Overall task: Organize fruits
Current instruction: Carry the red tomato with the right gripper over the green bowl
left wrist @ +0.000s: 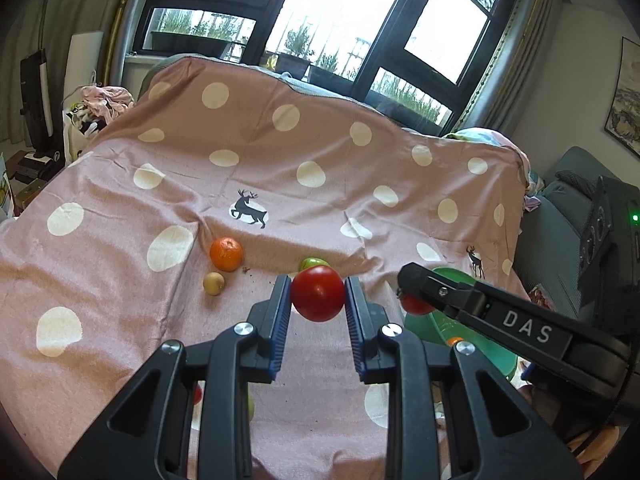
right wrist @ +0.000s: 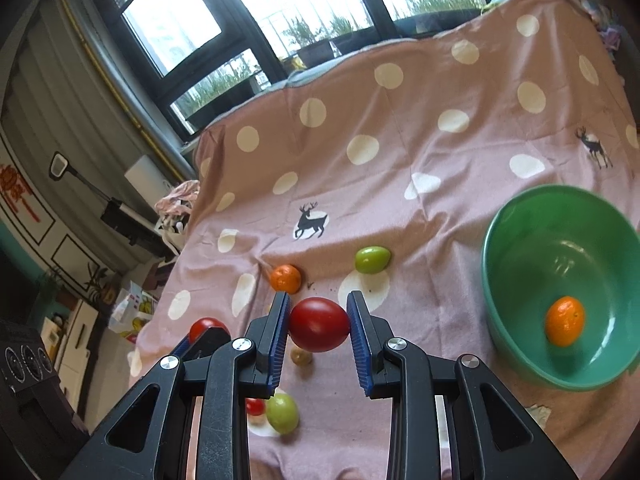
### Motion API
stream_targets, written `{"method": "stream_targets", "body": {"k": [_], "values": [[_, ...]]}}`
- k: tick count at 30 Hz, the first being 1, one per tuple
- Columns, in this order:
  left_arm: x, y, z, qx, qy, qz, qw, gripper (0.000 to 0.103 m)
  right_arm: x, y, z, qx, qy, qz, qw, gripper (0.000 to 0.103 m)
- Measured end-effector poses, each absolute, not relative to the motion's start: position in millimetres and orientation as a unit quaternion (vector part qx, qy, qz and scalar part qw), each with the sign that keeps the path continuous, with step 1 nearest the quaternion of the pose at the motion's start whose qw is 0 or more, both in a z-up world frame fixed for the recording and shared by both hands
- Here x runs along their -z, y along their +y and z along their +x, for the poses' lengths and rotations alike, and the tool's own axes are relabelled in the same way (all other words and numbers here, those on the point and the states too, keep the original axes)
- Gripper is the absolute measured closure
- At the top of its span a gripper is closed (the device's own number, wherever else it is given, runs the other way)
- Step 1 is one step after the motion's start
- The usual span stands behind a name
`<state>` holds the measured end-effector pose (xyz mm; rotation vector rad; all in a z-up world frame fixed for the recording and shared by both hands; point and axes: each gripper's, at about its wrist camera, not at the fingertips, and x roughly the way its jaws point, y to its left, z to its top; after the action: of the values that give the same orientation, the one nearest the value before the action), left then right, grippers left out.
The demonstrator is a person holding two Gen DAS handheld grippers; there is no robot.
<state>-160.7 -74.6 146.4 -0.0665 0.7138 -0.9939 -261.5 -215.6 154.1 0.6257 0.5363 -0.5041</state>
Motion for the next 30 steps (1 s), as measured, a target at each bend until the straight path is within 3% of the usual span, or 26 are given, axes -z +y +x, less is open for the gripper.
{"method": "stream_targets", "body": {"k": [30], "values": [[-164,-66,-176,0.500,0.298,-0.050,0.811,0.076,-176,-206,-284,0.258,0.225,0.271,0.900,0.072]]}}
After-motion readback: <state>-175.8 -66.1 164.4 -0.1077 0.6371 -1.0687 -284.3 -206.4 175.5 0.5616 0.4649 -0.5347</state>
